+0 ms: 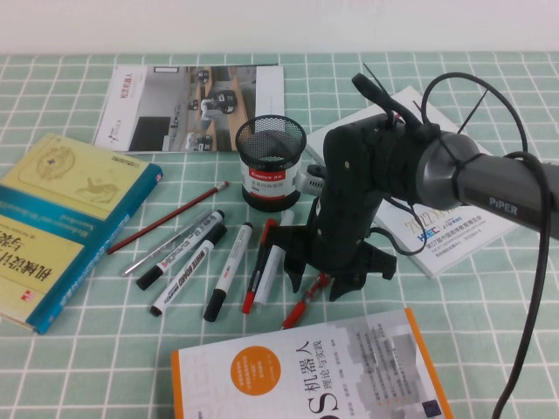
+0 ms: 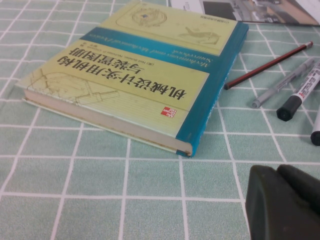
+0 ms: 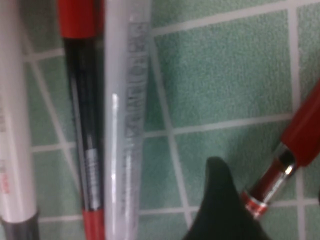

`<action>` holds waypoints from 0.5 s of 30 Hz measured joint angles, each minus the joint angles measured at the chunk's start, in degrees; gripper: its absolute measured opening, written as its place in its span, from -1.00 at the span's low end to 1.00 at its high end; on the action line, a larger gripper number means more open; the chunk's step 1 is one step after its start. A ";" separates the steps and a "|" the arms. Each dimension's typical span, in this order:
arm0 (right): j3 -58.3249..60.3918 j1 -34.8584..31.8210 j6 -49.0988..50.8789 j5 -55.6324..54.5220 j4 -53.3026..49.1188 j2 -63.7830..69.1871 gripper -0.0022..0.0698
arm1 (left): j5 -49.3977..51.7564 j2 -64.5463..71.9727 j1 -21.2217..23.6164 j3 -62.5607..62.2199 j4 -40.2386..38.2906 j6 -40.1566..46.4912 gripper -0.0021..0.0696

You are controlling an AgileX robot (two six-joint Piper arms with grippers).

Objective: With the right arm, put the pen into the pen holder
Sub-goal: Pick up the pen on the table

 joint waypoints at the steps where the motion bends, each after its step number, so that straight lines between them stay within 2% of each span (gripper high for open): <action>1: 0.00 0.00 0.00 0.13 0.00 0.12 0.08 | 0.00 0.00 0.00 0.00 0.00 0.00 -0.96; 6: -0.14 0.00 -0.66 0.38 0.00 0.34 0.06 | 0.00 0.00 0.00 0.00 0.00 0.00 -0.96; 9: -0.14 0.00 -1.75 0.91 -0.23 0.56 -0.07 | 0.00 0.00 0.00 0.00 0.00 0.00 -0.96; 15: -0.27 0.00 -4.46 2.15 -1.28 0.67 -0.69 | 0.00 0.00 0.00 0.00 0.00 0.00 -0.96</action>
